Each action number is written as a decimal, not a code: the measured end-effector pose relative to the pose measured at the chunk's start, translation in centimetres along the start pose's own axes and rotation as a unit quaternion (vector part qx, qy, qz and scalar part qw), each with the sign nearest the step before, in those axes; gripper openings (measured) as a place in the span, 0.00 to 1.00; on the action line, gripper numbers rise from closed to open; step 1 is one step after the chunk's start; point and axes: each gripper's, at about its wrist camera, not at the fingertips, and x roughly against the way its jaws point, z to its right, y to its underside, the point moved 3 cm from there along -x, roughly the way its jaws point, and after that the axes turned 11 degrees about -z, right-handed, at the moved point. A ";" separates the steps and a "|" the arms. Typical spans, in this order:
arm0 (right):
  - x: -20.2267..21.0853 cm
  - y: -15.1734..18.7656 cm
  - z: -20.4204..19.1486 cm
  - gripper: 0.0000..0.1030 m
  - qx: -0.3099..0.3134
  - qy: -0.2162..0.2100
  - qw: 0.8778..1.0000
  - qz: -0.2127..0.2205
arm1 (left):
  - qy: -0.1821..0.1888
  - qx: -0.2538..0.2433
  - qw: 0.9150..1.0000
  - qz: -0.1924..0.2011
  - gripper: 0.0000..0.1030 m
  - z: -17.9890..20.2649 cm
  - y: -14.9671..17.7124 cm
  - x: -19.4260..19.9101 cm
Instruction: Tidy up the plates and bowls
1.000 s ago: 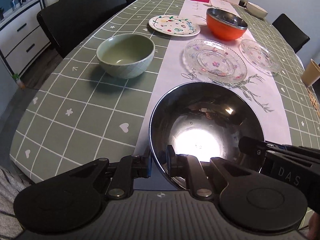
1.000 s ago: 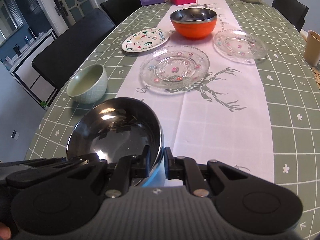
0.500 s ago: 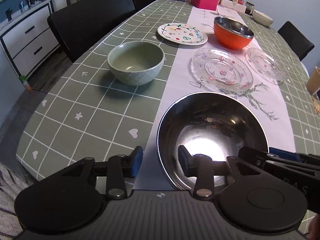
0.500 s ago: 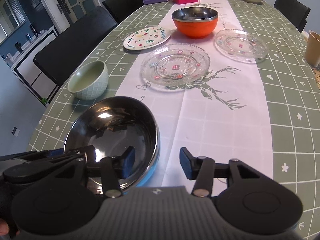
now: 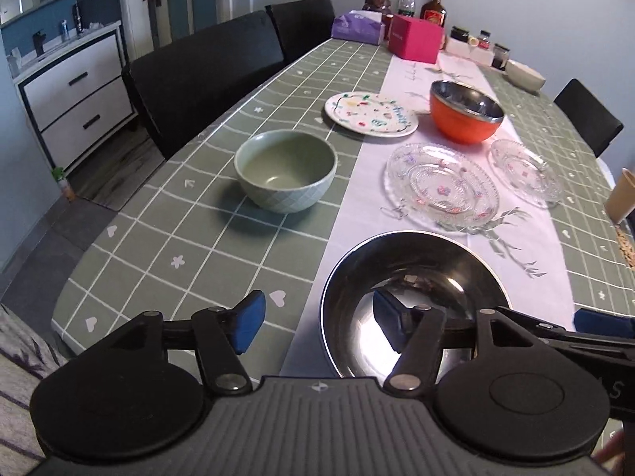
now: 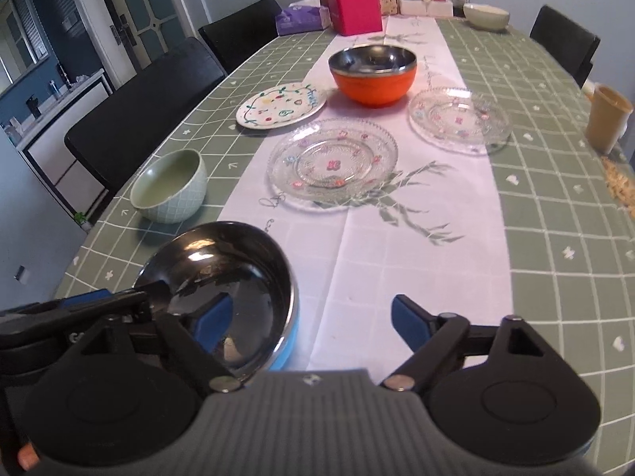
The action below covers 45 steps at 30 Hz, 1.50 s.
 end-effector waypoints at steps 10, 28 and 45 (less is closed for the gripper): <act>1.8 -0.3 1.4 0.97 -0.017 -0.007 1.000 0.014 | -0.015 -0.046 0.999 0.023 0.79 1.7 -0.4 2.0; 5.3 -3.4 8.3 0.97 -0.025 0.007 0.999 -0.018 | 0.006 -0.152 0.980 0.129 0.84 7.3 -5.7 8.4; 3.3 -16.2 10.8 0.92 -0.047 0.057 0.996 0.050 | 0.019 -0.179 0.978 0.104 0.84 14.1 -17.3 0.0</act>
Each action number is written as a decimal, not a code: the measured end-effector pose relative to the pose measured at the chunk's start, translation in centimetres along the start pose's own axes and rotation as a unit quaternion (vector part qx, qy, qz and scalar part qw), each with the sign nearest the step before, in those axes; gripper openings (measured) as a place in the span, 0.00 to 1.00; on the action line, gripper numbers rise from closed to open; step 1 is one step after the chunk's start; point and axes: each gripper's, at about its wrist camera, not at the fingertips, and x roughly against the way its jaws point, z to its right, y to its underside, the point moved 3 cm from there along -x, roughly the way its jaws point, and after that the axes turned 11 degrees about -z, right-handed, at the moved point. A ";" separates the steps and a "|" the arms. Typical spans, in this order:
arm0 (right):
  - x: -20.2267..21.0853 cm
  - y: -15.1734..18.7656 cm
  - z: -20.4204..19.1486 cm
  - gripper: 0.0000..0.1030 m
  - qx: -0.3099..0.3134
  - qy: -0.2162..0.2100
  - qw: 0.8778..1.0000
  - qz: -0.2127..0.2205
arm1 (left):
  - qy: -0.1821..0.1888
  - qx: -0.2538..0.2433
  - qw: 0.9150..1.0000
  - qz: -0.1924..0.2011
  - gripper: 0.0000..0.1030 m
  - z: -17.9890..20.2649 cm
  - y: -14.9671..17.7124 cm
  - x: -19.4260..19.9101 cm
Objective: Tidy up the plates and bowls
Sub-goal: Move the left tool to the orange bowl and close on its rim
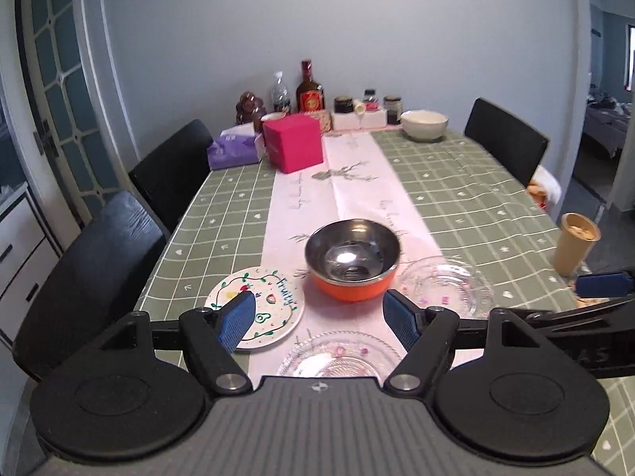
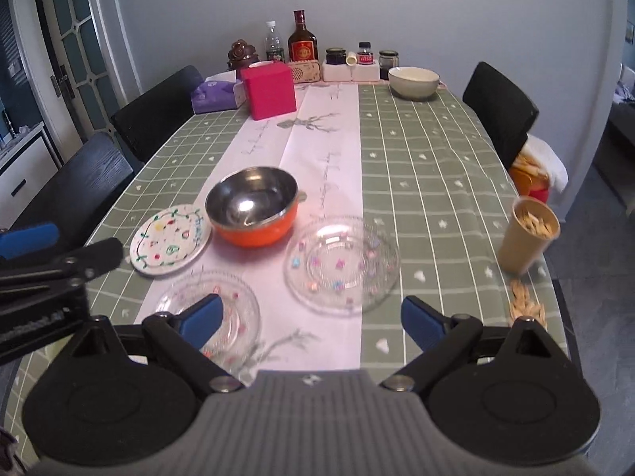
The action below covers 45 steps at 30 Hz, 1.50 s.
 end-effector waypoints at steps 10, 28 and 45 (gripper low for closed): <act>-7.2 -7.4 1.2 0.73 -0.106 -0.038 0.994 -0.016 | 0.009 0.041 0.997 -0.057 0.81 -2.8 -4.4 -8.4; -19.2 -10.6 -0.4 0.58 -0.156 -0.019 0.987 -0.028 | 0.049 0.078 0.984 -0.151 0.62 -2.7 -5.8 -19.6; -21.5 -9.7 -0.7 0.11 -0.180 -0.037 0.982 -0.043 | 0.065 0.125 0.971 -0.195 0.15 -2.1 -5.4 -22.1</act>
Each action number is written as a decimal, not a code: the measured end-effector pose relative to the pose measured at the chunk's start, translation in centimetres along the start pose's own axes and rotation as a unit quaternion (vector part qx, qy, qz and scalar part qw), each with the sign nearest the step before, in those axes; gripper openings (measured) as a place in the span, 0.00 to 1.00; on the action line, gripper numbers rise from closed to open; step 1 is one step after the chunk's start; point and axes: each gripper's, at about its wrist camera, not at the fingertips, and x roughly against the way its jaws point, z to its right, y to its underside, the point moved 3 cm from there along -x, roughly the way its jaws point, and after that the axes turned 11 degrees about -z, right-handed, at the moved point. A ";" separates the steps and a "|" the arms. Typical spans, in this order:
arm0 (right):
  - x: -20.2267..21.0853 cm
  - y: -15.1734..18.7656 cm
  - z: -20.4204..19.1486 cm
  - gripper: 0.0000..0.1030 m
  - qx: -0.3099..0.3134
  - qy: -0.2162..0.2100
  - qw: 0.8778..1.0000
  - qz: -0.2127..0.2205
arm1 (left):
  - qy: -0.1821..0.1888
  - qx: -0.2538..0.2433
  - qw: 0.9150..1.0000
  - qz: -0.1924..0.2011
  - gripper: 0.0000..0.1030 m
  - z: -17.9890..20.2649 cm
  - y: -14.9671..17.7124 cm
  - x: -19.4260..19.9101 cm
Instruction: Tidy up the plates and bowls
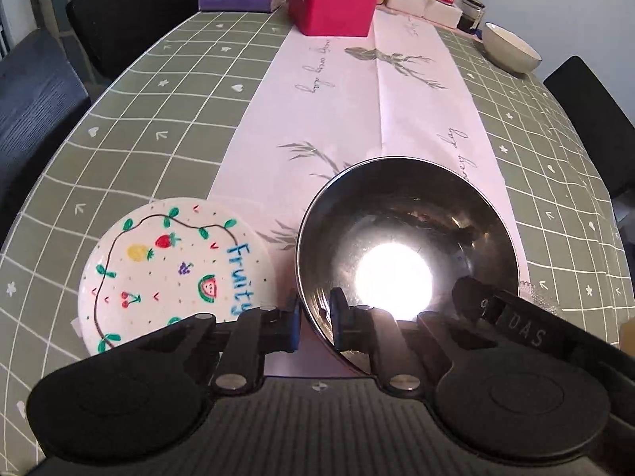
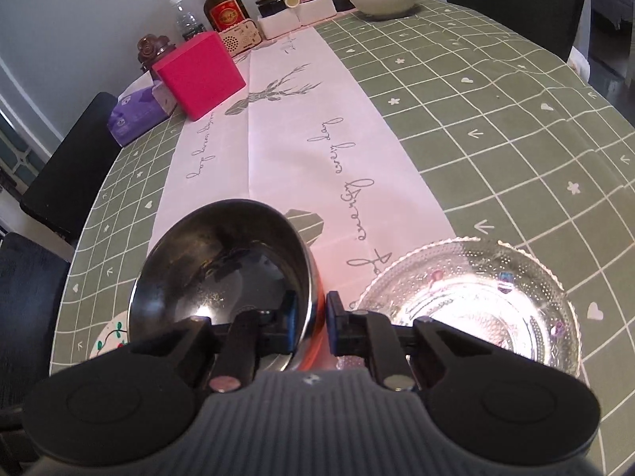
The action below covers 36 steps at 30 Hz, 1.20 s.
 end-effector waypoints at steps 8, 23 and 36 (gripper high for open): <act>0.0 0.8 -0.5 0.11 -0.003 -0.015 1.000 -0.005 | -0.011 -0.003 1.000 0.010 0.14 -0.8 0.2 1.0; 6.0 2.7 -2.8 0.12 -0.001 -0.058 0.998 -0.012 | -0.048 -0.008 0.998 0.027 0.15 -2.2 3.4 7.4; 14.3 8.7 -3.5 0.13 0.036 -0.117 0.992 0.003 | -0.029 -0.014 0.999 0.029 0.18 -4.1 11.0 15.0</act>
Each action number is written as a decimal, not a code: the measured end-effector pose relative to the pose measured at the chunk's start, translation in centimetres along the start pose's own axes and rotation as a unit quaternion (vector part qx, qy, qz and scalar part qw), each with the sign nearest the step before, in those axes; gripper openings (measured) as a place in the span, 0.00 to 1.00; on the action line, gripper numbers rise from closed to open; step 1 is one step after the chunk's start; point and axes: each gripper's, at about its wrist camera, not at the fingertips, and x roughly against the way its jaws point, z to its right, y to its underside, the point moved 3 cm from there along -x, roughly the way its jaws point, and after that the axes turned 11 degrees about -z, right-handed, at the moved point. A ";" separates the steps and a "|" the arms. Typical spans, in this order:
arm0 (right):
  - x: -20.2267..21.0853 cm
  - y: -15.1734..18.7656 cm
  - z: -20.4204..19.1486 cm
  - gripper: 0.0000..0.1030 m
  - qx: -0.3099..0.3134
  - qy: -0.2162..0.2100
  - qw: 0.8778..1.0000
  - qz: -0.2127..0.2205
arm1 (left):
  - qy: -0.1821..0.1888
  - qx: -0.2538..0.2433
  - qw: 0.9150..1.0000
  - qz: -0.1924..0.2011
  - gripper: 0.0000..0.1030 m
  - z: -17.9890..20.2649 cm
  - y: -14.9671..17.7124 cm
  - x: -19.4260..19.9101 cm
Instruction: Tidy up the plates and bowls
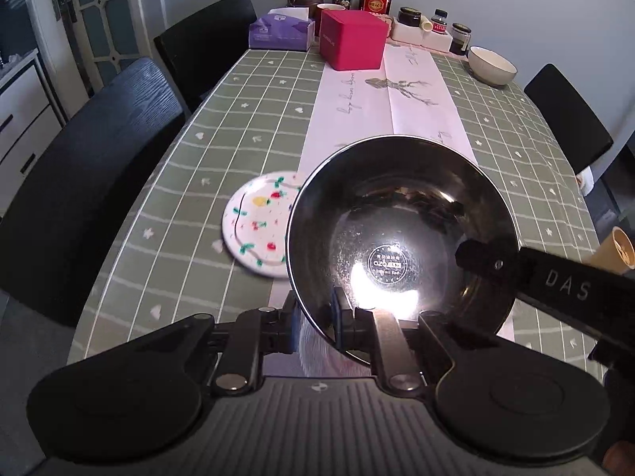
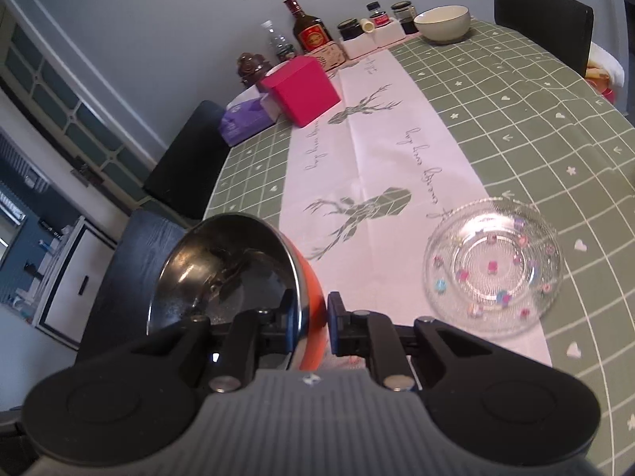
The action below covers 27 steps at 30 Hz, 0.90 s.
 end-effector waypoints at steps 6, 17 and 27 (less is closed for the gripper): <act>2.4 3.2 -0.5 0.13 0.012 -0.015 0.999 -0.032 | -0.024 -0.020 0.999 0.019 0.19 -0.4 4.3 2.4; 6.0 9.8 0.3 0.14 0.040 -0.013 0.995 -0.094 | -0.039 -0.040 0.997 0.053 0.20 -0.4 13.2 4.7; 7.6 14.8 0.5 0.14 0.079 -0.003 0.985 -0.150 | -0.017 -0.034 0.999 0.037 0.23 -1.6 19.9 5.0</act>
